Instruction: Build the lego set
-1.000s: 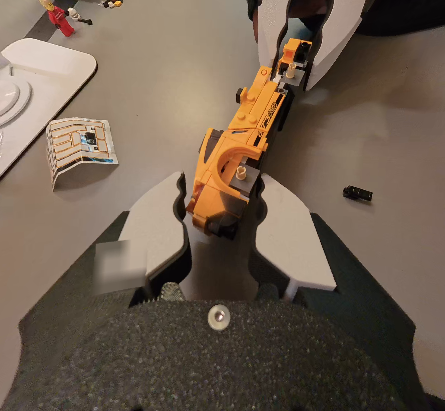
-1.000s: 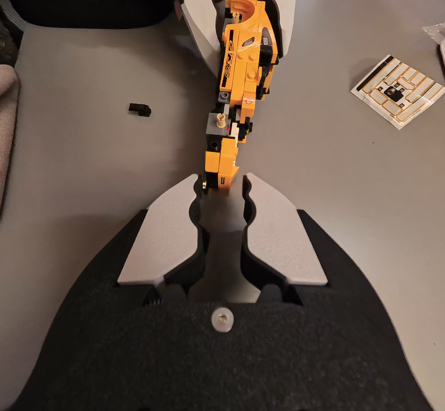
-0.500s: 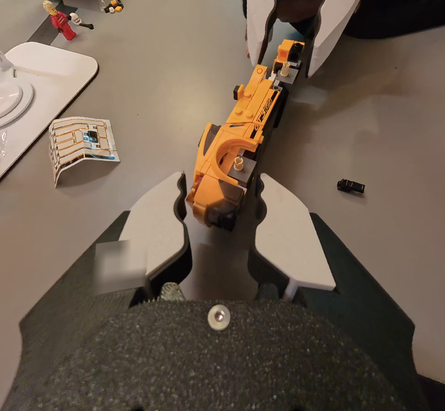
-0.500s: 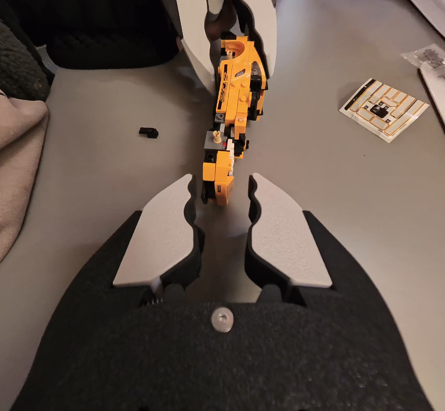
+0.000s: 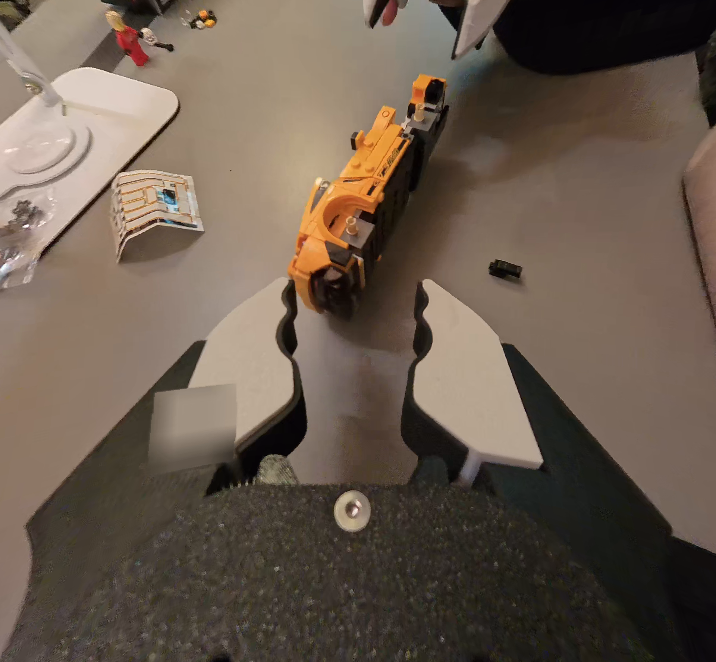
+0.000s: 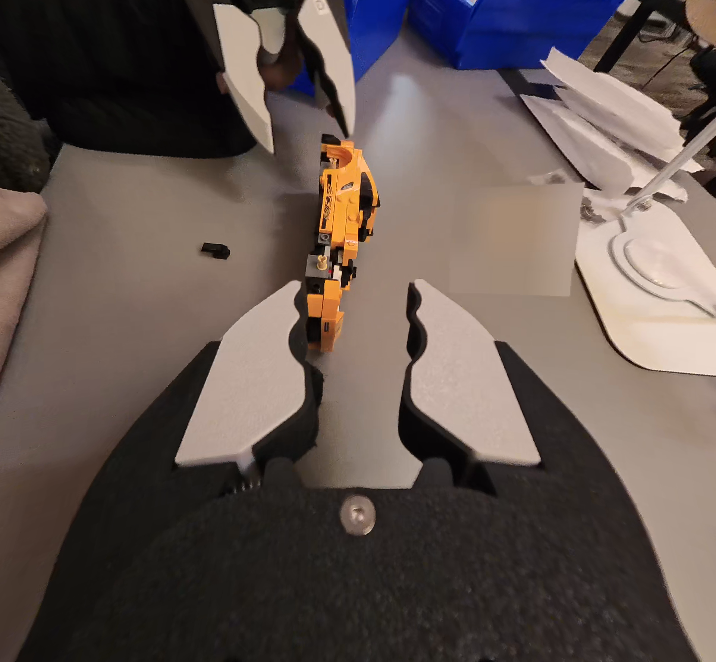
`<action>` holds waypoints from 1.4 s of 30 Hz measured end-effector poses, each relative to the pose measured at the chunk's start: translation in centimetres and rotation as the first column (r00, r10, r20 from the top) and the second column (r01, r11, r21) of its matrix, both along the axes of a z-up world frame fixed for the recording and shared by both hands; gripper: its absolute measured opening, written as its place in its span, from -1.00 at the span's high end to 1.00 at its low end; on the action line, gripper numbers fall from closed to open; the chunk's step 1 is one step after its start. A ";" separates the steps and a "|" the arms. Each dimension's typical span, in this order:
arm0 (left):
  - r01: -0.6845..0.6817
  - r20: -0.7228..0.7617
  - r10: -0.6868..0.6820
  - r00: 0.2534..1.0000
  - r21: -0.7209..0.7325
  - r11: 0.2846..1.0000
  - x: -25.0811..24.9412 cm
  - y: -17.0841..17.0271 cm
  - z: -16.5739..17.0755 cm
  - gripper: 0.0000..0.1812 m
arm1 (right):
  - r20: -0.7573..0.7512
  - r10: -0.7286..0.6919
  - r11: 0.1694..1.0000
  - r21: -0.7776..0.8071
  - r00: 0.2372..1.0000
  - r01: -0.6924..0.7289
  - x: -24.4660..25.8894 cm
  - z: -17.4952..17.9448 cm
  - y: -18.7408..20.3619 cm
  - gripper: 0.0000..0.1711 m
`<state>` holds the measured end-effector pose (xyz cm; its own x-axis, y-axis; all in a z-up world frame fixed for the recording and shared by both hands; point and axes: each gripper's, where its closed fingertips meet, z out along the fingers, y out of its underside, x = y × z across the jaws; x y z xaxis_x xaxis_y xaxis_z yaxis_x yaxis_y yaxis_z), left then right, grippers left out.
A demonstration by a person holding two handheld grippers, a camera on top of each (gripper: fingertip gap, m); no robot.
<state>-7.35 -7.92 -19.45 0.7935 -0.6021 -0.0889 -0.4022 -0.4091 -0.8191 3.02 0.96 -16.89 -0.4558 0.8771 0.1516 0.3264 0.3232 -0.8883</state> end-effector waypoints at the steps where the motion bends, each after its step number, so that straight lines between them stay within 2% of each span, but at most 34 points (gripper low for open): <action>1: -0.017 -0.005 0.017 1.000 0.004 1.000 0.1 -0.6 0.1 0.37 | -0.002 0.004 1.000 -0.004 1.000 -0.004 0.0 0.1 -0.1 0.43; 4: -0.040 -0.010 0.039 0.999 -0.019 0.999 1.7 -2.4 0.2 0.50 | 0.061 0.042 0.999 0.001 0.997 -0.042 0.2 -1.1 -0.7 0.45; 8: -0.056 0.006 0.058 0.998 -0.179 0.982 6.0 -3.6 -1.6 0.66 | 0.147 0.071 0.995 0.052 0.987 -0.079 0.6 -3.3 -1.2 0.45; 12: -0.124 -0.036 0.119 0.992 -0.374 0.919 8.2 -3.8 -4.7 0.58 | 0.168 0.050 0.996 0.061 0.984 -0.061 0.6 -3.8 -1.0 0.48; 15: -0.156 -0.078 0.136 0.988 -0.396 0.905 8.9 -3.4 -5.4 0.58 | 0.174 0.034 0.996 0.075 0.984 -0.048 0.4 -4.2 -1.0 0.49; 18: -0.167 -0.096 0.140 0.985 -0.402 0.900 9.2 -3.1 -5.5 0.67 | 0.196 0.029 0.993 0.103 0.980 -0.050 0.4 -4.9 -1.2 0.50; 20: -0.165 -0.117 0.128 0.985 -0.394 0.904 9.3 -3.0 -5.6 0.80 | 0.197 0.032 0.992 0.113 0.980 -0.055 0.5 -5.0 -1.4 0.50; 22: -0.144 -0.135 0.099 0.986 -0.386 0.911 9.3 -3.0 -5.6 0.80 | 0.186 0.029 0.992 0.115 0.982 -0.052 0.5 -4.7 -1.3 0.50; 25: -0.088 -0.121 0.051 0.991 -0.325 0.942 9.6 -2.4 -4.9 0.81 | 0.144 0.017 0.994 0.105 0.989 -0.032 0.5 -3.4 -0.8 0.50; 27: -0.057 -0.117 0.031 0.993 -0.226 0.973 9.5 -1.6 -3.4 0.81 | 0.081 0.013 0.997 0.079 0.997 -0.019 0.6 -1.8 -0.5 0.50; 30: -0.013 -0.126 0.011 0.992 -0.012 1.000 9.5 0.4 0.5 0.80 | -0.033 0.055 0.997 -0.052 0.998 -0.056 1.0 1.7 -1.5 0.56; 32: 0.042 -0.149 -0.015 0.989 0.179 0.983 9.9 1.7 3.8 0.80 | -0.078 0.081 0.975 -0.199 0.994 -0.095 1.3 3.8 -2.5 0.61; 34: 0.082 -0.145 -0.037 0.989 0.325 0.942 10.5 2.9 6.7 0.81 | -0.118 0.110 0.932 -0.333 0.987 -0.143 1.6 5.4 -3.4 0.66; 37: 0.122 -0.096 -0.088 0.991 0.445 0.887 11.5 4.2 9.4 0.80 | -0.175 0.106 0.843 -0.506 0.979 -0.182 1.7 7.5 -3.9 0.66; 42: 0.127 0.116 -0.209 0.971 0.490 0.862 12.9 5.1 11.4 0.80 | -0.203 0.105 0.698 -0.683 0.974 -0.218 2.0 9.3 -3.4 0.73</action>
